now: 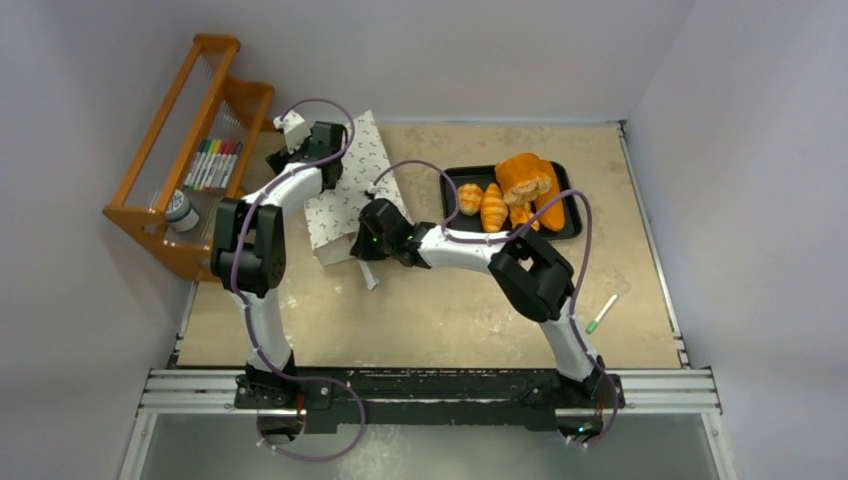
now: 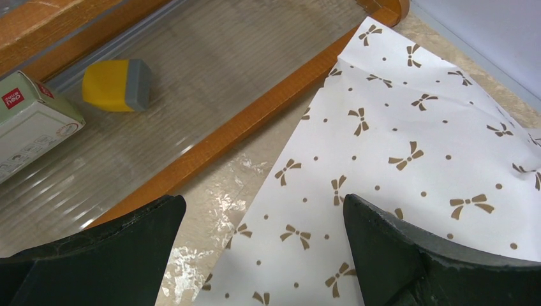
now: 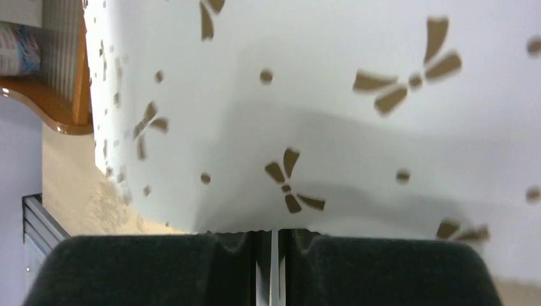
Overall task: Take the fake bread out of the paper bag
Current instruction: Take out the fake bread from the paper bag.
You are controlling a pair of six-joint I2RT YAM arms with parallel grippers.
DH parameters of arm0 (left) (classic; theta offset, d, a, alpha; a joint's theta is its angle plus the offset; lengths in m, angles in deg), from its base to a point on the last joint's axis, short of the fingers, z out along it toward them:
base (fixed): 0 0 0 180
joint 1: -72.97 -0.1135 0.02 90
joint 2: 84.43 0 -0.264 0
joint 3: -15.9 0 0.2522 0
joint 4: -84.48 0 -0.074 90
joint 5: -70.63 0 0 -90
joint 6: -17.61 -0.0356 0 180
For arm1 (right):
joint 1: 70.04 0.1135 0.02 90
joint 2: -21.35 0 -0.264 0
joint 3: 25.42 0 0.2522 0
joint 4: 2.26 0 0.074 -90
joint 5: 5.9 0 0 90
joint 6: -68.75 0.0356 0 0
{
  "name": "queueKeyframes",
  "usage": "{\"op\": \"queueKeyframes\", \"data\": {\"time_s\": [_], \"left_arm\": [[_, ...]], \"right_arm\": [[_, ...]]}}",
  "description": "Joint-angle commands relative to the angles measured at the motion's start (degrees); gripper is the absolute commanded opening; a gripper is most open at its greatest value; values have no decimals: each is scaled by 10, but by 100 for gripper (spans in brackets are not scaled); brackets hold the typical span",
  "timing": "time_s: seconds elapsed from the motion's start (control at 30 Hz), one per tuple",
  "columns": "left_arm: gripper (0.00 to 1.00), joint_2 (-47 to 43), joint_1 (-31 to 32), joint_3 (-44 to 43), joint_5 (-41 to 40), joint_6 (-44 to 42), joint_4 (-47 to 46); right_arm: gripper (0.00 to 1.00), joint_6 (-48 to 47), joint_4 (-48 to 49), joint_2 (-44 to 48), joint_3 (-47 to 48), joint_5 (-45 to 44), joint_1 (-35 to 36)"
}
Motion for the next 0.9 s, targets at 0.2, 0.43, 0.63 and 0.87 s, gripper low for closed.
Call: {"op": "queueKeyframes", "data": {"time_s": [0.2,0.43,0.63,0.87], "left_arm": [[100,-9,-1,-38,-6,8,-1],[100,0,-1,-57,-6,8,9],[100,2,-1,-78,-6,8,21],[100,5,3,-83,-10,9,28]], "right_arm": [[0,-86,-30,187,-102,-35,23],[0,-120,-109,273,-189,-45,59],[0,-105,-173,362,-278,-73,105],[0,-37,-274,532,-372,-114,150]]}}
